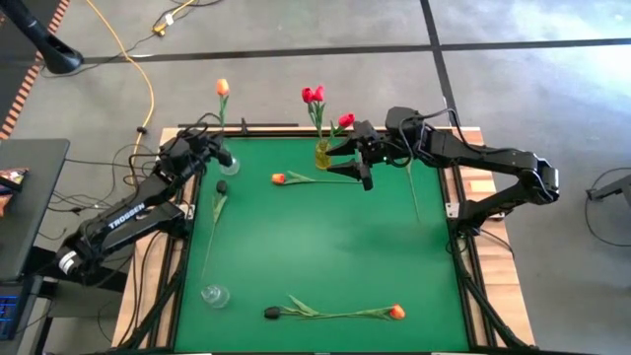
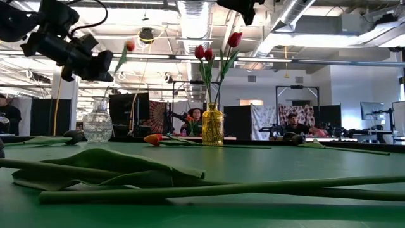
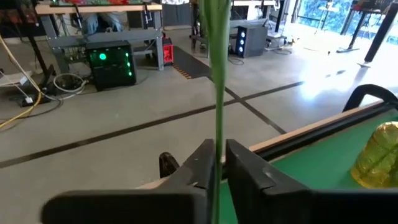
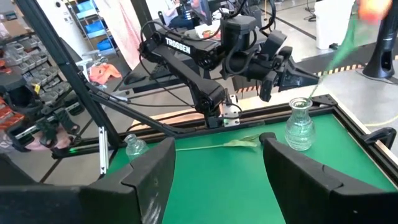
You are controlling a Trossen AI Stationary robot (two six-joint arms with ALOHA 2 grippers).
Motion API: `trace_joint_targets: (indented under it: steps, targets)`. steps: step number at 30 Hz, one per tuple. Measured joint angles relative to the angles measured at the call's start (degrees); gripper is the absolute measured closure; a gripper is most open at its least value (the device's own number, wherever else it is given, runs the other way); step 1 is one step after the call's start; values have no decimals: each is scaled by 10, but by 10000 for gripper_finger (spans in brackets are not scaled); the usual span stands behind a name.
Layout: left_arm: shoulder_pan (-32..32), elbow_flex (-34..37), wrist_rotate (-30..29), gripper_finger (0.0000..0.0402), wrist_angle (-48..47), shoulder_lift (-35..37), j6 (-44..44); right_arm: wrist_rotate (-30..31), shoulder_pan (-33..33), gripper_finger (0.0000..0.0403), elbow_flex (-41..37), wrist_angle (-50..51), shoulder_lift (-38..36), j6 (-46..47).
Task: Sort flowers into vase by color
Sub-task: Put the middle right orange flower into the top transparent vase, then put the bottom orange flower into the top transparent vase
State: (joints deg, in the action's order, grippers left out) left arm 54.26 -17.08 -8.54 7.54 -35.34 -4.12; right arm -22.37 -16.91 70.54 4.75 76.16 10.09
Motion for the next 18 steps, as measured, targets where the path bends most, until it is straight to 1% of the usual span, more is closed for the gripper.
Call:
trace_joint_targets:
  steps: [6,9,13,15,18]
  targets:
    - [0,0,4,290,-32,36,-1,0,0,132,0,10,0,0]
    - [0,0,23,261,-43,63,-2,0,0,132,0,19,0,0]
    - [-2,-21,54,242,-73,95,-10,0,0,132,0,29,0,0]
    - [-8,-43,62,240,-114,104,3,0,0,132,0,30,0,-1]
    - [-25,-93,67,239,-202,105,22,0,0,132,0,30,0,-1]
